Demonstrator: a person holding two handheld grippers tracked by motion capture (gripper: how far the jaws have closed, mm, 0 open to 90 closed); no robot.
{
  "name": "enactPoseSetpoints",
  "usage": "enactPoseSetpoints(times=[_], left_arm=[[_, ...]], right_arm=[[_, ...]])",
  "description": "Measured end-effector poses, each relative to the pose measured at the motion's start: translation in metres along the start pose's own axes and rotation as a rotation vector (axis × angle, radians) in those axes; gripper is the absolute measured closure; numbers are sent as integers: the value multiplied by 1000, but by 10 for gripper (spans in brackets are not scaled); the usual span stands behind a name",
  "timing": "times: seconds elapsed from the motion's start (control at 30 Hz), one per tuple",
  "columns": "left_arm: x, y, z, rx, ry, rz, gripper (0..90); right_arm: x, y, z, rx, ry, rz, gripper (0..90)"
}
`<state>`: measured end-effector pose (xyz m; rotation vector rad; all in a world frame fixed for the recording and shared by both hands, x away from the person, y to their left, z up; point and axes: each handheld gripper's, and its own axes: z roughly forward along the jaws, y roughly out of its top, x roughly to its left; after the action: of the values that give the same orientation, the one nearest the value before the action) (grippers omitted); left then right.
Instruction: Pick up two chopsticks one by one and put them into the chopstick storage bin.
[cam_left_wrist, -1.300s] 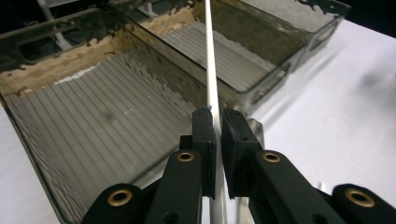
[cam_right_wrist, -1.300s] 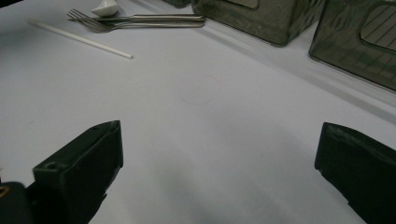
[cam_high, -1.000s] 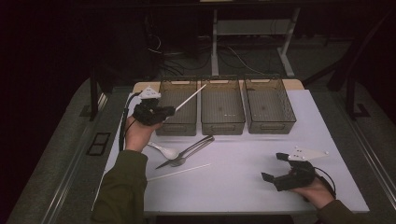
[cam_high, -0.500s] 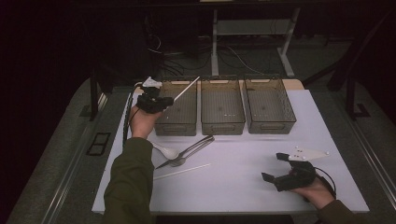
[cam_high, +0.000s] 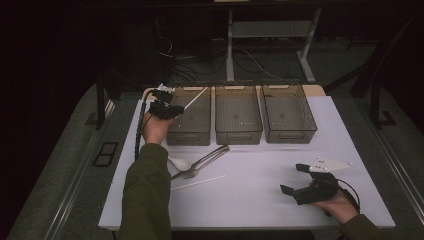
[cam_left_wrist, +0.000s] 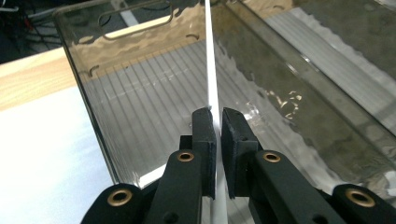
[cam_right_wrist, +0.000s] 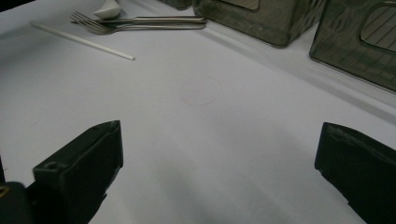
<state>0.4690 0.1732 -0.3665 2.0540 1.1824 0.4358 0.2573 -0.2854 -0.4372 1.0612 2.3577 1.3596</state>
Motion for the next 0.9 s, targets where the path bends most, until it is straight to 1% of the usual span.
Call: enactPoseSetpoints(times=[0.07, 0.17, 0.2, 0.23, 0.3, 0.37, 0.57, 0.8, 0.9], left_arm=[[-1, 0, 3, 24, 13, 13, 834], [-2, -1, 7, 42, 22, 14, 834], [-2, -1, 8, 54, 30, 22, 834], [-2, -2, 9, 60, 32, 17, 834], [-2, -2, 11, 69, 32, 21, 834], [-3, -2, 12, 69, 22, 20, 833], [-4, -4, 17, 96, 19, 29, 832], [-5, -4, 18, 98, 22, 28, 828], [-5, -5, 18, 100, 21, 35, 821]], right_arm=[[0, 0, 0, -1, 0, -1, 10], [0, 0, 0, -2, 1, -2, 10], [0, 0, 0, -1, 2, -2, 10], [0, 0, 0, -1, 1, -2, 10], [0, 0, 0, 0, 1, -1, 10], [0, 0, 0, -1, 2, -3, 10], [0, 0, 0, -1, 2, -3, 10], [0, 0, 0, 0, 3, -3, 10], [0, 0, 0, -1, 3, -3, 10]])
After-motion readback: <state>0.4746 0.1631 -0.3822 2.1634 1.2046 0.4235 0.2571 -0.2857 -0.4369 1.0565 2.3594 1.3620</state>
